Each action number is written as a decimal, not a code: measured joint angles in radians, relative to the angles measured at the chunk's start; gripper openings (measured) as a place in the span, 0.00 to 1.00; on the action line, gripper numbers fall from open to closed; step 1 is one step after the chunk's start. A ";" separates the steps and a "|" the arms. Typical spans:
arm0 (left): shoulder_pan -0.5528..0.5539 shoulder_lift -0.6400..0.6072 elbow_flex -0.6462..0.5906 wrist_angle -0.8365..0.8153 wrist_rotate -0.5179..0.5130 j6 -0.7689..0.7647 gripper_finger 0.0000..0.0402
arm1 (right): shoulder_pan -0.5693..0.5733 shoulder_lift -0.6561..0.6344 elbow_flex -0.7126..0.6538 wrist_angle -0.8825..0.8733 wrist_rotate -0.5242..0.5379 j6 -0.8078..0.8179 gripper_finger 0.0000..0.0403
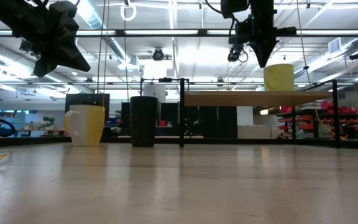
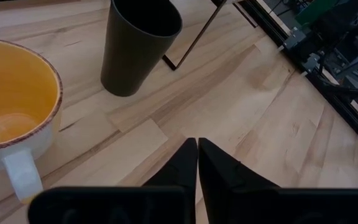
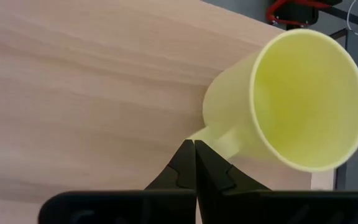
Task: Stack small to large cups/mugs on shelf
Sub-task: Put the yellow mug on the shelf
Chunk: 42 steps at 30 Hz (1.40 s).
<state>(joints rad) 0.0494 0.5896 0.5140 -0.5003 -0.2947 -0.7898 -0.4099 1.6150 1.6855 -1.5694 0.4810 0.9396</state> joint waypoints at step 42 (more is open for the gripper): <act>0.000 0.000 0.000 -0.003 0.000 0.001 0.04 | 0.036 -0.012 -0.089 -0.001 -0.023 0.083 0.00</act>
<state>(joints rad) 0.0490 0.5897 0.5137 -0.5030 -0.2943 -0.7891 -0.3741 1.6028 1.5963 -1.5707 0.4581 1.0230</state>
